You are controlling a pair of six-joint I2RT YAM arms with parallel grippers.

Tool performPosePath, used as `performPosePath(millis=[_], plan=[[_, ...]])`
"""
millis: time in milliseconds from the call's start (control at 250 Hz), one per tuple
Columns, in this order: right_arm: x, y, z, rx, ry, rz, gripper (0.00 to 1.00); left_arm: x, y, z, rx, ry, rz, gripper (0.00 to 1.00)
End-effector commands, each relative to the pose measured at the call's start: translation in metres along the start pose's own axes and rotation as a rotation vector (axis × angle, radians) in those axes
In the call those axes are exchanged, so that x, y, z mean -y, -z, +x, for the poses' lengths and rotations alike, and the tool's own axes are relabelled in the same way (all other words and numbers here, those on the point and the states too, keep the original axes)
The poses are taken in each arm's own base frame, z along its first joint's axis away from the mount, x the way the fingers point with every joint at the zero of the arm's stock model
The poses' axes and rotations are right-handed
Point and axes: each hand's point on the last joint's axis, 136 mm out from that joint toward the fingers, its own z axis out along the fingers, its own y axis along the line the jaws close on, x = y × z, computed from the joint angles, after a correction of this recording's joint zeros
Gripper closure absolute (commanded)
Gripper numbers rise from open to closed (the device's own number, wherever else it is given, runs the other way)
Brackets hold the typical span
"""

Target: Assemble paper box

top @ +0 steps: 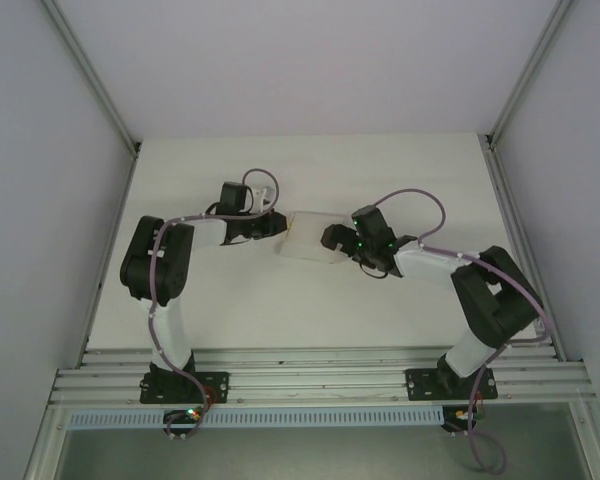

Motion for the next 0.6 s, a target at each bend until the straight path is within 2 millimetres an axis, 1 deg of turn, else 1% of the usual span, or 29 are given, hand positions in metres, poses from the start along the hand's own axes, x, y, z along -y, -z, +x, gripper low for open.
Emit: performPosePath(millis=[0, 112, 196, 272, 359, 415, 467, 539, 575, 595], plan=[[-0.028, -0.013, -0.014, -0.004, -0.004, -0.145, 0.02, -0.006, 0.002, 0.013, -0.029, 0.041, -0.018, 0.88], [-0.036, -0.025, -0.025, -0.016, -0.024, -0.206, 0.08, -0.006, 0.005, 0.011, -0.026, 0.031, -0.033, 0.88], [-0.052, -0.026, -0.032, -0.005, -0.026, -0.319, 0.13, -0.005, 0.006, 0.009, -0.024, 0.025, -0.044, 0.87], [-0.063, -0.023, -0.033, -0.009, -0.028, -0.392, 0.26, -0.006, 0.006, 0.009, -0.027, 0.021, -0.05, 0.87], [-0.066, -0.018, -0.03, -0.019, -0.032, -0.41, 0.43, -0.002, 0.007, 0.005, -0.02, 0.01, -0.044, 0.84], [-0.065, -0.015, -0.028, -0.019, -0.033, -0.407, 0.46, 0.004, 0.01, 0.001, -0.007, -0.005, -0.039, 0.79], [-0.064, -0.01, -0.028, -0.012, -0.038, -0.406, 0.48, 0.011, 0.013, -0.007, 0.01, -0.032, -0.033, 0.72], [-0.06, -0.005, -0.027, -0.011, -0.053, -0.399, 0.5, 0.026, 0.019, -0.017, 0.025, -0.076, -0.026, 0.63], [-0.06, -0.001, -0.026, -0.013, -0.061, -0.396, 0.53, 0.036, 0.023, -0.022, 0.034, -0.107, -0.018, 0.55], [-0.059, 0.001, -0.027, -0.01, -0.068, -0.39, 0.54, 0.038, 0.026, -0.027, 0.053, -0.127, -0.04, 0.49]])
